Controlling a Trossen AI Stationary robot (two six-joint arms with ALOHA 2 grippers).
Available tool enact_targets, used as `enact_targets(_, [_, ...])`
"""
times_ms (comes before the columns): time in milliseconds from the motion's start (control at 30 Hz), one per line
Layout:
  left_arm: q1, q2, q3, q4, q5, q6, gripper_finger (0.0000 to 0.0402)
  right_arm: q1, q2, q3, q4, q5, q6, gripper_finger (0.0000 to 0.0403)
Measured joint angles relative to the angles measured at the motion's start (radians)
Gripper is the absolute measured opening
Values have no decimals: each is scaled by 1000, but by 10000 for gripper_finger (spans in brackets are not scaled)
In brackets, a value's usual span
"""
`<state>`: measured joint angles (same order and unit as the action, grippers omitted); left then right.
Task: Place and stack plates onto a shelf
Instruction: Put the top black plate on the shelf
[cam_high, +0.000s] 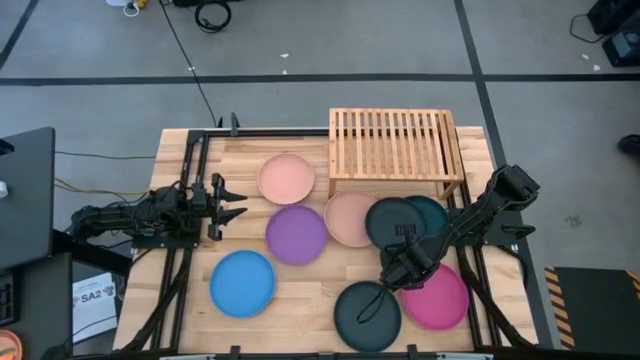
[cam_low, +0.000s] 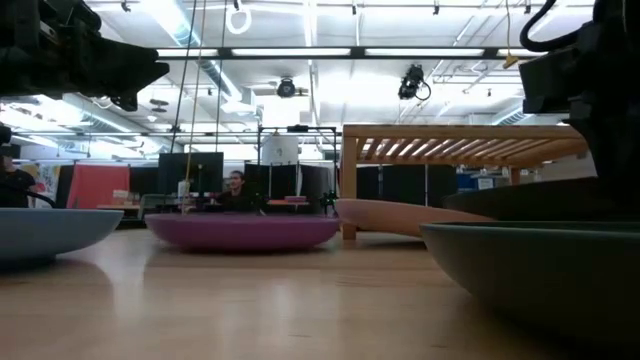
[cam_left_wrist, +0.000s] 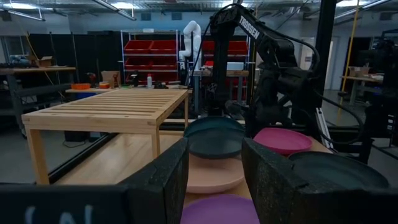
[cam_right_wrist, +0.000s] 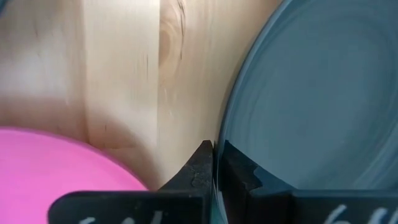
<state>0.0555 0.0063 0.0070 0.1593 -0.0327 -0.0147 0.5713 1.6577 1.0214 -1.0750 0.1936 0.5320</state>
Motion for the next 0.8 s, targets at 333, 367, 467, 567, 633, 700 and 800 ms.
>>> enact_targets(333, [0, 0, 0, 0, 0, 0, 155, 0, 0, 35, -51, -12, 0, 19])
enact_targets(367, [0, 0, 0, 0, 0, 0, 155, 0, 0, 51, -67, -12, -1, 19])
enact_targets(467, [0, 0, 0, 0, 0, 0, 155, 1, 0, 103, -117, -13, -8, 19])
enact_targets(567, [0, 0, 0, 0, 0, 0, 155, 1, 0, 161, -158, -15, -17, 19])
enact_targets(633, [0, 0, 0, 0, 0, 0, 155, 1, 0, 200, -187, -15, -31, 19])
enact_targets(700, [0, 0, 0, 0, 0, 0, 155, 1, 0, 242, -212, -15, -47, 19])
enact_targets(800, [0, 0, 0, 0, 0, 0, 155, 1, 0, 306, -257, -16, -70, 19])
